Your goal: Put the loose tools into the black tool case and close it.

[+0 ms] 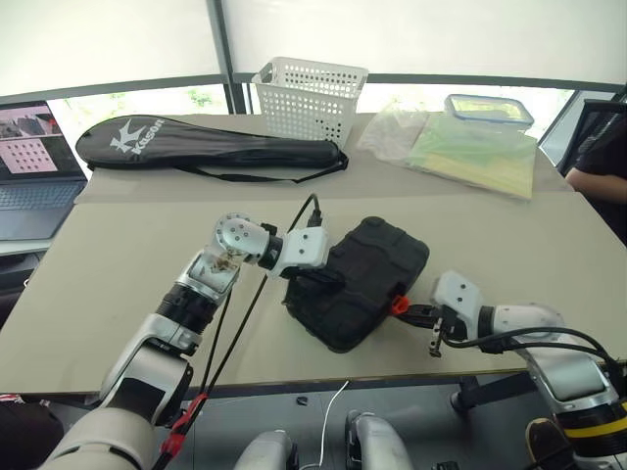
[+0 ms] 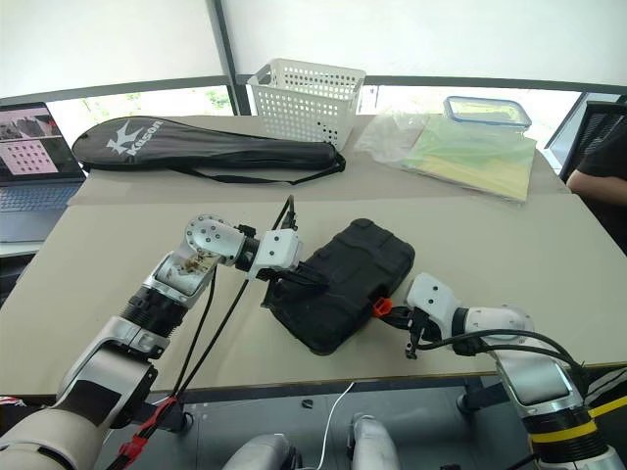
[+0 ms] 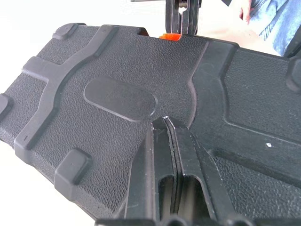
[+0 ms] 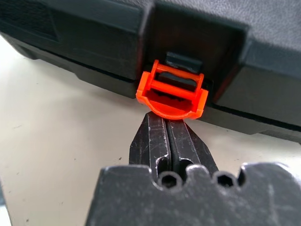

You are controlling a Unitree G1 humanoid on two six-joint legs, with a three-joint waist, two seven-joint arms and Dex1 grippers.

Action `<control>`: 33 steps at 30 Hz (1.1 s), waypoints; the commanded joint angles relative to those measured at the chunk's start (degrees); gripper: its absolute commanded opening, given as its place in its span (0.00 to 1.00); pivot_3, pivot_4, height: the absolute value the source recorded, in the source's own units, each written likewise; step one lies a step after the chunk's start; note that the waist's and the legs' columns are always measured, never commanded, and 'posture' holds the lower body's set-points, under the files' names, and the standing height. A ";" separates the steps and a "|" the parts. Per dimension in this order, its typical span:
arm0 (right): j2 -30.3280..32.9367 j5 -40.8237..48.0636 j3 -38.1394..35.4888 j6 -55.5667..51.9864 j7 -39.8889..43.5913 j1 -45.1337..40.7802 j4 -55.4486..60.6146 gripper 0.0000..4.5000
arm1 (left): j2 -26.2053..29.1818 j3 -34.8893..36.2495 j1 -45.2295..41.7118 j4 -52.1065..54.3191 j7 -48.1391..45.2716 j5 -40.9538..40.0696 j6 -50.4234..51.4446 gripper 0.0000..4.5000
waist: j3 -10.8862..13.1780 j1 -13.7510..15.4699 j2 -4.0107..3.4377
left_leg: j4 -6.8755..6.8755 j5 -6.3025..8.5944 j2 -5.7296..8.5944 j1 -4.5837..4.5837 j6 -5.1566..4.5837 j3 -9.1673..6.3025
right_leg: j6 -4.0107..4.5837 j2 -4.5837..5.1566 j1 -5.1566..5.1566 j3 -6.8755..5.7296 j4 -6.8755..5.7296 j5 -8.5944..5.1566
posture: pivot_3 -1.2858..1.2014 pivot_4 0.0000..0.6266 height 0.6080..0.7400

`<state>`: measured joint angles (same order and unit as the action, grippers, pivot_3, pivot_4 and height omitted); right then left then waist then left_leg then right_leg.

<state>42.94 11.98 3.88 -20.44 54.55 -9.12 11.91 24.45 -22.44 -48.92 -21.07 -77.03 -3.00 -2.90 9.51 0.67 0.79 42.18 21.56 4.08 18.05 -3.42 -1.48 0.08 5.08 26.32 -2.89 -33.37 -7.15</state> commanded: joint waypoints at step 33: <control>23.38 26.94 -26.04 -17.54 25.42 -3.82 -7.01 0.86 | 31.26 32.34 25.07 25.77 -4.54 -26.07 41.01 0.93 | -0.35 -1.49 -0.12 | -0.55 0.28 -0.49 -0.32 -0.06 0.30 | 0.08 -0.68 0.18 0.52 0.20 -0.08 | 0.52 0.24 1.00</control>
<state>64.97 37.40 -19.92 -38.98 76.31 -12.17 6.60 53.35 3.63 -24.73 -0.38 -81.69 -23.95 32.12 9.16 -0.82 0.67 41.64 21.85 3.56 17.84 -3.47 -1.20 0.17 4.35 26.61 -2.42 -33.14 -7.23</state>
